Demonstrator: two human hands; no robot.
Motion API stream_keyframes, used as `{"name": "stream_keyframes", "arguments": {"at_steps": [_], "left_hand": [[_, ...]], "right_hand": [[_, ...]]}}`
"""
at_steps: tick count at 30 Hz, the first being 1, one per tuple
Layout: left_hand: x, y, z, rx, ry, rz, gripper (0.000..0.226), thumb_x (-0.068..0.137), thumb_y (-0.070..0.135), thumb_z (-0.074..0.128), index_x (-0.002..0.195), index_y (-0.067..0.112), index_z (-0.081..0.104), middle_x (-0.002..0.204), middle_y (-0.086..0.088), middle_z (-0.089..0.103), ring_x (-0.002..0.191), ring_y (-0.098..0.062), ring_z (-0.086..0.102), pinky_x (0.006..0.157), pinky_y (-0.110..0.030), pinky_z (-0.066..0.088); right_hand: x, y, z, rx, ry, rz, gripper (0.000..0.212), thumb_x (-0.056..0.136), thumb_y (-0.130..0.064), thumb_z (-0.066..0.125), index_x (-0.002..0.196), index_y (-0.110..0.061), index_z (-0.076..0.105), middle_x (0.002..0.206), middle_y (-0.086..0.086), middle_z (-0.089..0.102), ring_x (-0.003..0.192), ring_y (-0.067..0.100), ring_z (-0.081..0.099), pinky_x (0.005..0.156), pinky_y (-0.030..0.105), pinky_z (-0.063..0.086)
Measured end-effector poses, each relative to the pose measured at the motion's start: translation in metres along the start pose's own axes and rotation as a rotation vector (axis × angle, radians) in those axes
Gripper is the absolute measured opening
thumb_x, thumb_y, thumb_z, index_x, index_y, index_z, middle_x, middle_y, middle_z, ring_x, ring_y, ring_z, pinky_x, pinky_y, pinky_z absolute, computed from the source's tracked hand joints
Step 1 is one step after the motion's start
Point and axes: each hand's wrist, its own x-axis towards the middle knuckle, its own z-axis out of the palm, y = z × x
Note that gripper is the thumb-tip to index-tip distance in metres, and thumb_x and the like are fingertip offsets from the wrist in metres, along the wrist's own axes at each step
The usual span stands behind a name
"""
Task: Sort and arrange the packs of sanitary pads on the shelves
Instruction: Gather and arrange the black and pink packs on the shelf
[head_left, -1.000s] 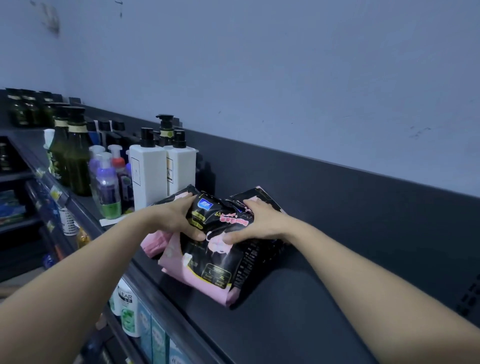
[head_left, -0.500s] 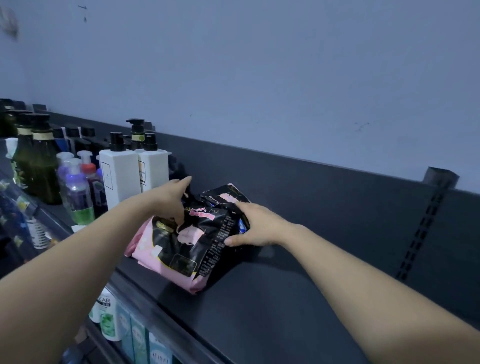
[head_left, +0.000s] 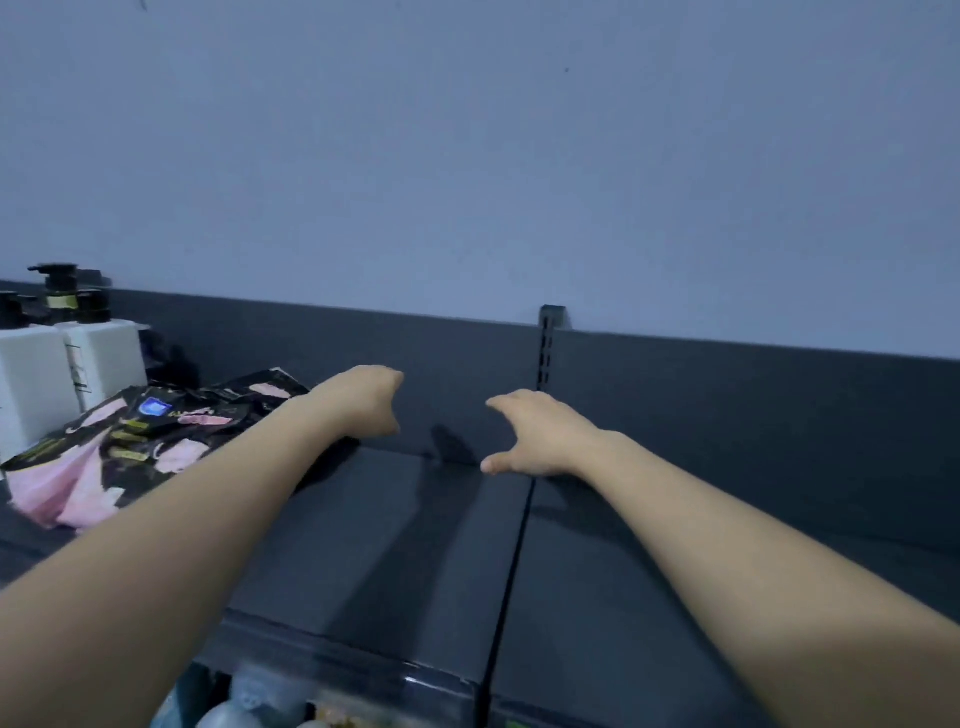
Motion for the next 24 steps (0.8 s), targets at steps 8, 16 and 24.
{"name": "stream_keyframes", "arguments": {"at_steps": [8, 16, 24], "left_hand": [[-0.064, 0.190, 0.006, -0.054, -0.014, 0.308, 0.038, 0.089, 0.015, 0.057, 0.125, 0.008, 0.046, 0.136, -0.005, 0.050, 0.112, -0.023, 0.051, 0.089, -0.037, 0.045], [-0.134, 0.359, 0.003, -0.050, 0.010, 0.593, 0.053, 0.091, 0.018, 0.054, 0.141, 0.012, 0.039, 0.148, -0.001, 0.041, 0.132, -0.024, 0.043, 0.104, -0.043, 0.043], [-0.177, 0.500, -0.015, -0.047, 0.042, 0.920, 0.051, 0.092, 0.023, 0.056, 0.138, 0.011, 0.041, 0.145, -0.002, 0.044, 0.131, -0.023, 0.043, 0.104, -0.042, 0.042]], "right_hand": [[-0.185, 0.108, -0.024, -0.071, 0.067, 0.295, 0.080, 0.085, -0.048, 0.067, 0.149, -0.020, 0.029, 0.151, 0.002, 0.033, 0.138, 0.024, 0.032, 0.107, 0.043, 0.038], [-0.366, 0.193, -0.052, -0.169, 0.044, 0.605, 0.076, 0.084, -0.051, 0.066, 0.146, -0.019, 0.034, 0.146, 0.005, 0.040, 0.133, 0.027, 0.038, 0.106, 0.043, 0.037], [-0.511, 0.241, -0.081, -0.211, 0.057, 0.912, 0.081, 0.084, -0.050, 0.067, 0.149, -0.018, 0.029, 0.146, 0.008, 0.039, 0.134, 0.029, 0.037, 0.106, 0.043, 0.039]]}}
